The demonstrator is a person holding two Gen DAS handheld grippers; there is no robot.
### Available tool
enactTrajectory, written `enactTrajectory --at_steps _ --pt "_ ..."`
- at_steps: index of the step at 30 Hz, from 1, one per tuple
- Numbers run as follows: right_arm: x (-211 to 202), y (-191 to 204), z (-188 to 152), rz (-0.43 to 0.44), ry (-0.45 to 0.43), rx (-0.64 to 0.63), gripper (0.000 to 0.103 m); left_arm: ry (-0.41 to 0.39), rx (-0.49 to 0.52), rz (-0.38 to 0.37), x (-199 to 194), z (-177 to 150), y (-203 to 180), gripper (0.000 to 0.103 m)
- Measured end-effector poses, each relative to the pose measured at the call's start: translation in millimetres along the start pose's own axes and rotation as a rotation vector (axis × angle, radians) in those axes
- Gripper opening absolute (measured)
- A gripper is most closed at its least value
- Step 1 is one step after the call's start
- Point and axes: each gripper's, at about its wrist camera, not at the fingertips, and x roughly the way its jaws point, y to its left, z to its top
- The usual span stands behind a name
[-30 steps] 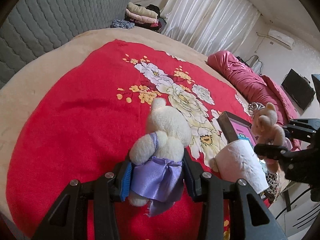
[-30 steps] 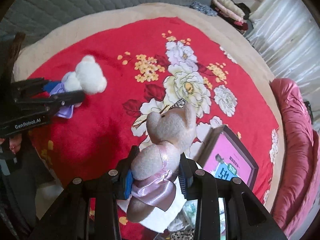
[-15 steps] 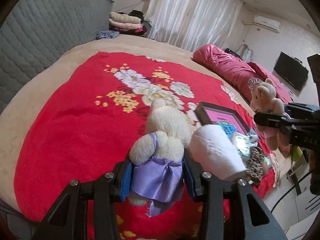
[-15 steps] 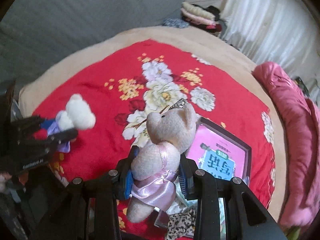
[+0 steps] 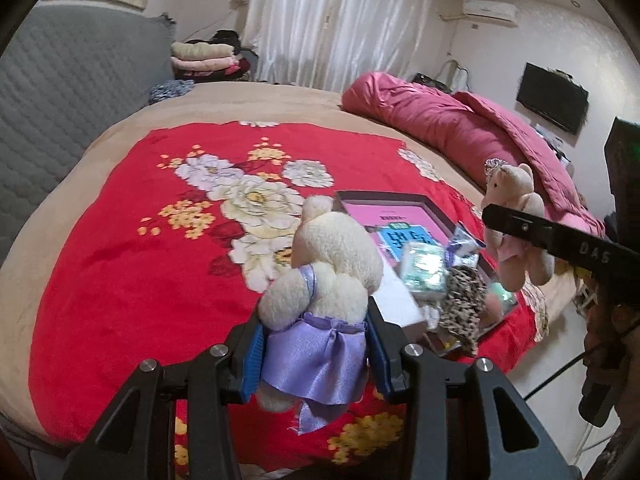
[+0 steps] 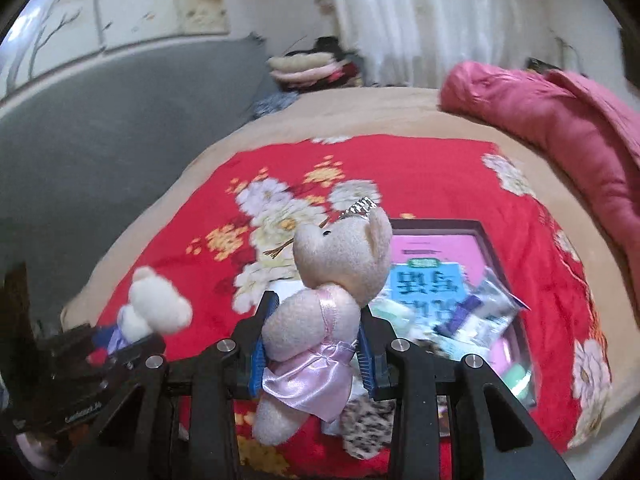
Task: Organize soft objects
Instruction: 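Carry both teddy bears over the pink tray with both tools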
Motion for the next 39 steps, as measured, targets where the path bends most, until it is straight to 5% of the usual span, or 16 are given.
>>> enactTrajectory --at_steps 15,24,30,39 --pt "-32 -109 -38 -0.145 -0.029 0.206 0.037 0.103 0.164 -0.105 50 9 -102 0.044" --pt "-3 -145 -51 -0.114 0.034 0.253 0.038 0.222 0.23 -0.138 112 7 -148 0.044" --pt "29 -158 -55 -0.056 0.098 0.272 0.038 0.258 0.235 -0.128 136 0 -154 0.044" --pt "55 -161 -64 -0.092 0.128 0.26 0.045 0.249 0.215 -0.139 144 -2 -149 0.044"
